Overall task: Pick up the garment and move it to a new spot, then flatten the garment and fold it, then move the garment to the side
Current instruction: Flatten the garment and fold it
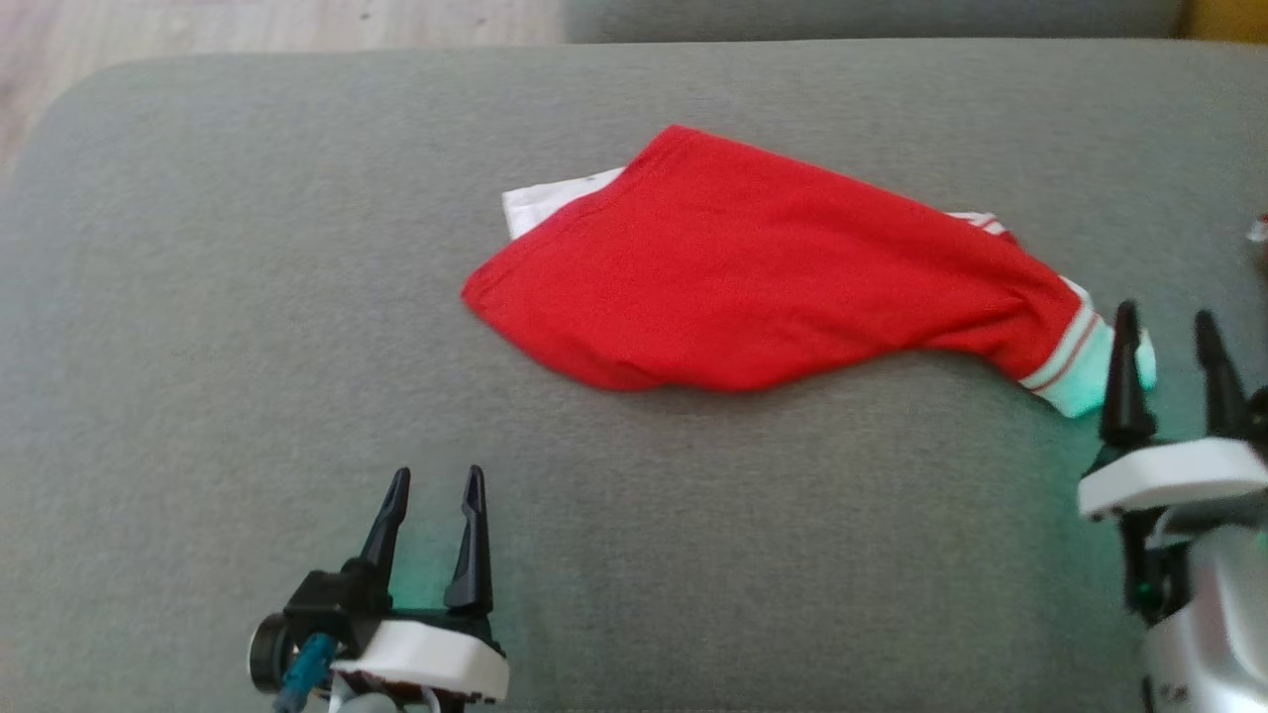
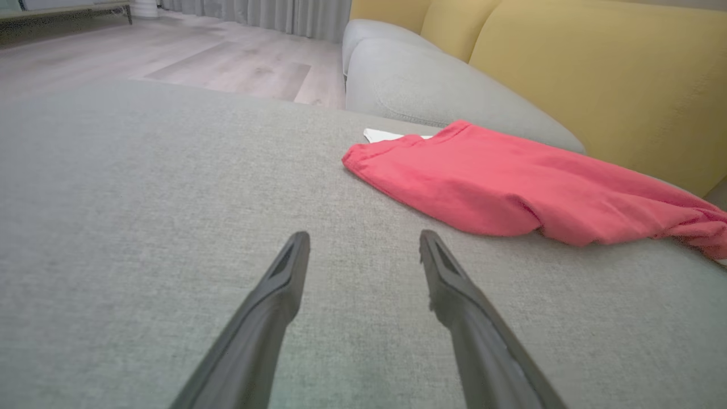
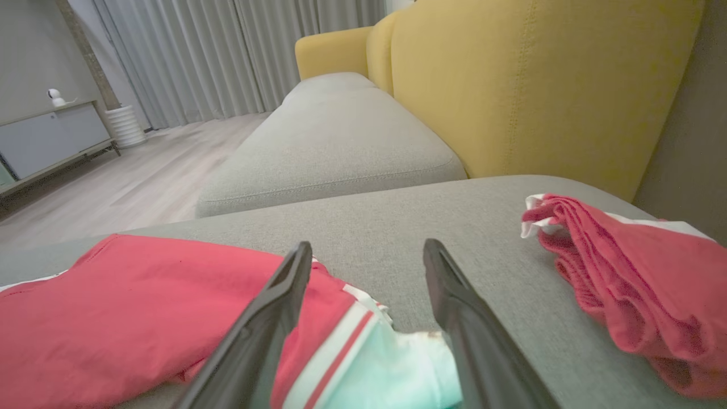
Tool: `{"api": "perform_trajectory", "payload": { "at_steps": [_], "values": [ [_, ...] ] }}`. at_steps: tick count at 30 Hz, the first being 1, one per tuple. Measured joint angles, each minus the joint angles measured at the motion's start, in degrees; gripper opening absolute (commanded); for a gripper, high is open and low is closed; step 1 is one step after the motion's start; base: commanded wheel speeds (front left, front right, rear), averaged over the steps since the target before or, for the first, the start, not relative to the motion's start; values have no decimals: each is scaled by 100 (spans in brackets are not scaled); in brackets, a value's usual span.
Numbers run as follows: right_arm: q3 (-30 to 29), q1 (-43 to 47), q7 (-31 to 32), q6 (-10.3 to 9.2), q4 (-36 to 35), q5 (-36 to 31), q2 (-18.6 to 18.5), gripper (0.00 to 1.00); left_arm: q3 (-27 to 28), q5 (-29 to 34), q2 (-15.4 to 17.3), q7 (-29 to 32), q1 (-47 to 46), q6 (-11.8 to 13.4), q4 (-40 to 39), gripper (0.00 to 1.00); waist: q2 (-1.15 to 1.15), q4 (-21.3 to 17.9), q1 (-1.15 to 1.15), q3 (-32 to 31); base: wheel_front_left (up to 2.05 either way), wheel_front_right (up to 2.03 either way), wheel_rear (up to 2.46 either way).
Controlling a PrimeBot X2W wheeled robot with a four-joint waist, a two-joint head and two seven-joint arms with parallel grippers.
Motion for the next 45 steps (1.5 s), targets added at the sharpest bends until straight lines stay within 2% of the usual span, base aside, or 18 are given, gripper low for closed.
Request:
{"api": "perform_trajectory", "payload": {
  "at_steps": [7, 13, 17, 21, 29, 38, 39, 40, 41, 45],
  "values": [
    [35, 328, 0, 0, -202, -125, 356, 100, -2, 29, -1, 0, -4, -2, 29, 100, 0, -334, 0, -38, 0, 0, 0],
    [110, 367, 0, 0, -278, -170, 499, 100, -4, -85, -1, 0, -81, 0, 66, 100, 0, -386, 0, 36, 0, 0, 0],
    [237, 364, 0, 0, -349, -157, 515, 100, 55, -98, -4, 0, -553, -9, 158, 100, 0, -389, 0, 177, 0, 0, 0],
    [432, 280, 0, 0, -405, -110, 534, 100, 291, -45, -21, 0, -1491, -223, 762, 100, 0, -448, 0, 411, 0, 0, 0],
    [654, 48, 0, 0, -502, -11, 559, 100, 757, 93, -38, 0, -2478, -514, 2097, 100, 0, -718, 1, 781, 0, 0, 0],
    [664, -88, 0, 0, -572, 23, 560, 100, 1051, 394, -25, -9, -2906, -452, 2731, 100, 0, -974, 0, 1098, 0, 0, 0],
    [651, -88, 0, 0, -576, 24, 560, 100, 1040, 479, -25, -34, -2936, -453, 2792, 37, 0, -1000, 0, 1119, 0, 0, 0],
    [651, -88, 0, 0, -576, 24, 560, 100, 1040, 479, -25, -34, -2936, -453, 2792, 3, 0, -1000, 0, 1119, 0, 0, 0],
    [641, -88, 0, 0, -577, 33, 560, 100, 1016, 526, -25, -45, -2939, -456, 2804, 0, 0, -1000, 0, 1111, 0, 0, 0],
    [577, -88, 0, 0, -590, 41, 565, 100, 977, 751, -23, -3, -2899, -534, 2405, 0, 0, -962, 1, 1028, 0, 0, 0]
  ]
}}
